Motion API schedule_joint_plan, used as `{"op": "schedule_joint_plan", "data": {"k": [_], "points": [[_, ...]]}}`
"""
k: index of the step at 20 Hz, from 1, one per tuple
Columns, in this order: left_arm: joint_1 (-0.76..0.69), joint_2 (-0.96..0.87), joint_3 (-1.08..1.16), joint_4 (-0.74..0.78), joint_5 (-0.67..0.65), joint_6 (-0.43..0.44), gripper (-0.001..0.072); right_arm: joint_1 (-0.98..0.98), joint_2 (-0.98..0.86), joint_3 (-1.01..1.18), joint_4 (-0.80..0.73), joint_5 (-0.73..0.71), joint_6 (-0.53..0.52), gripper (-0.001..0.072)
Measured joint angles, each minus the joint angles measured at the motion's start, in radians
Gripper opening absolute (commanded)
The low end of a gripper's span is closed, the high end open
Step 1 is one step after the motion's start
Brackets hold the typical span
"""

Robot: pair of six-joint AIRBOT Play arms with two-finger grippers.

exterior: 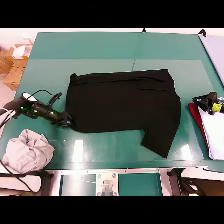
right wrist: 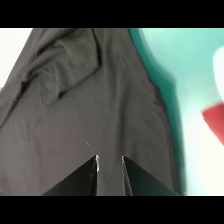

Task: Fold the shirts.

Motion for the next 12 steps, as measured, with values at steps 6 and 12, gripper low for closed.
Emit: {"op": "schedule_joint_plan", "data": {"k": [6, 12], "points": [[-0.003, 0.120, -0.010, 0.203, -0.015, -0.138, 0.0021, -0.087, 0.002, -0.031, -0.154, 0.030, 0.069, 0.0367], [-0.004, 0.156, -0.013, 0.248, 0.048, -0.200, 0.0022, -0.061, -0.061, -0.138, -0.211, 0.029, 0.077, 0.0367]]}}
